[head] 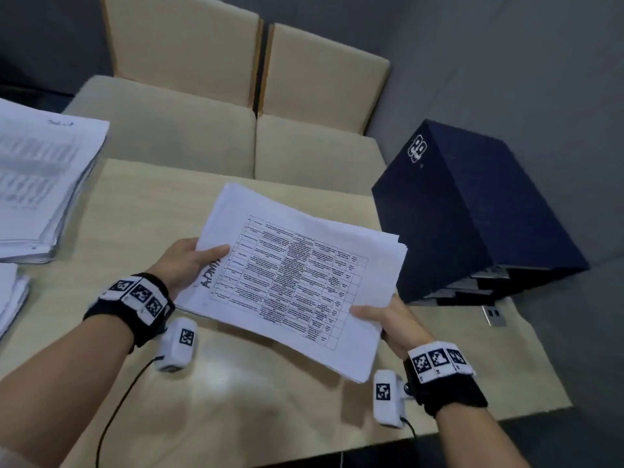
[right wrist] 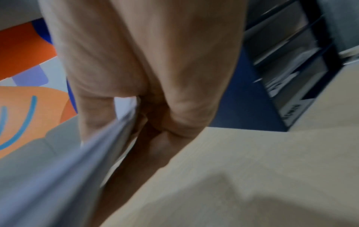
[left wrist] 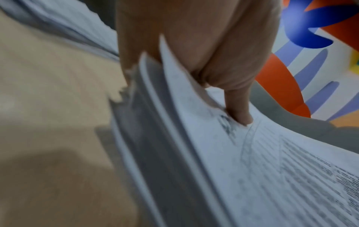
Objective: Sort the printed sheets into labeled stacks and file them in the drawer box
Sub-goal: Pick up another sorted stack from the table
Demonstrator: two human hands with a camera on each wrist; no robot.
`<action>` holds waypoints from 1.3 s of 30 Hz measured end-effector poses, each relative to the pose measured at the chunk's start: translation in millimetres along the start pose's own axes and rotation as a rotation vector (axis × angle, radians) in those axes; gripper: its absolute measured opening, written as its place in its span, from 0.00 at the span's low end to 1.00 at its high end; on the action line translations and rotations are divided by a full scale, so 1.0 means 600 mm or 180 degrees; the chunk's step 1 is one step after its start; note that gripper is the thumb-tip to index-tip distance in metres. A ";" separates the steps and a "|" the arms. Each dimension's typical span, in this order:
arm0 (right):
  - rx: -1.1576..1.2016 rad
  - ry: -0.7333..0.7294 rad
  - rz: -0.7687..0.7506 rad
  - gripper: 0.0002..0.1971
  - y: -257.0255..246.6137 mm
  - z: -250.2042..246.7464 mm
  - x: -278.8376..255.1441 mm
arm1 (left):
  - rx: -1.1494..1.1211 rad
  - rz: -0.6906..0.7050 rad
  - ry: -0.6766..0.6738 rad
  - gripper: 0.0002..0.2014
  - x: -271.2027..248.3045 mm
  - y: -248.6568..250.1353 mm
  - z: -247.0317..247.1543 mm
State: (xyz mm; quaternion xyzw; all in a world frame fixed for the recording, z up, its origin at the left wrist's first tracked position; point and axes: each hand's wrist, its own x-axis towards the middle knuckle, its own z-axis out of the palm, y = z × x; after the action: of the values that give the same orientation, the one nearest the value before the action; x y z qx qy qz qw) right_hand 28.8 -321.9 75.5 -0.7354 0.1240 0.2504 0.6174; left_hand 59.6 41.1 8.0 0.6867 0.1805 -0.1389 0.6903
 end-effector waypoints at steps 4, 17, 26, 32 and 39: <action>0.0114 0.0094 0.0009 0.16 0.033 -0.042 -0.043 | 0.0145 -0.0118 -0.0362 0.17 -0.006 -0.006 0.063; 0.0257 0.0484 0.0235 0.17 0.130 -0.394 -0.138 | 0.0345 -0.0821 -0.1278 0.19 -0.064 -0.062 0.413; 0.0317 0.0814 0.0670 0.25 0.281 -0.608 -0.210 | 0.0481 -0.1069 -0.0983 0.13 -0.113 -0.102 0.653; 0.0910 0.1334 0.0418 0.11 0.301 -0.659 -0.224 | 0.0662 -0.1258 -0.1055 0.15 -0.110 -0.080 0.718; 0.1724 0.1689 0.0135 0.16 0.323 -0.653 -0.219 | -0.0392 -0.0964 -0.0392 0.04 -0.093 -0.057 0.765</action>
State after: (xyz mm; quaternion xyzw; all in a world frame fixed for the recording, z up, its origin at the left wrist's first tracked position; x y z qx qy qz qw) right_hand -92.8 -758.9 24.2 -0.5821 0.3564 0.0221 0.7305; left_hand 21.3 -420.8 -2.0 0.5983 0.2474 -0.2718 0.7120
